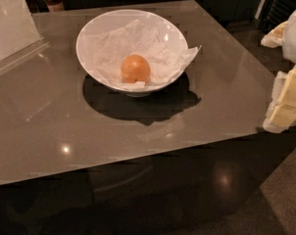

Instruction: Pick orange from white bowl

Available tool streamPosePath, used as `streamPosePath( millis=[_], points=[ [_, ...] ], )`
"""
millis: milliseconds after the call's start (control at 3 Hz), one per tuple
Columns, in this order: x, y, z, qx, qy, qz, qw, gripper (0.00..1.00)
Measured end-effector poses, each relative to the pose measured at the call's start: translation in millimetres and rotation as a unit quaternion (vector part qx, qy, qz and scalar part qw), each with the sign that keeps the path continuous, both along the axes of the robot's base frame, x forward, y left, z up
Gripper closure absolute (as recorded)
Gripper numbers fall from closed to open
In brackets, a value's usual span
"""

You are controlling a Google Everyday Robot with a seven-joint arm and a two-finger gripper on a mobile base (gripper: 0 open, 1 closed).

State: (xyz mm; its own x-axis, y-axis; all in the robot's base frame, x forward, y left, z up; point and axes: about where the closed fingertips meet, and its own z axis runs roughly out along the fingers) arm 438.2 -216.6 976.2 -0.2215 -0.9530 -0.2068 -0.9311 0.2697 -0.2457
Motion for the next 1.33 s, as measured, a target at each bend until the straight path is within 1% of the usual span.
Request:
streamPosePath(
  millis=[333,667,1000,1333],
  points=[
    [0,0,1,0.001,-0.001,0.000,1.0000,0.00],
    [21,13,5,0.028,-0.011,0.019,0.9994,0.00],
    [57,42,7,0.058,-0.007,0.064,0.9962,0.00],
    [104,89,17,0.102,-0.013,0.129,0.9863,0.00]
  ],
)
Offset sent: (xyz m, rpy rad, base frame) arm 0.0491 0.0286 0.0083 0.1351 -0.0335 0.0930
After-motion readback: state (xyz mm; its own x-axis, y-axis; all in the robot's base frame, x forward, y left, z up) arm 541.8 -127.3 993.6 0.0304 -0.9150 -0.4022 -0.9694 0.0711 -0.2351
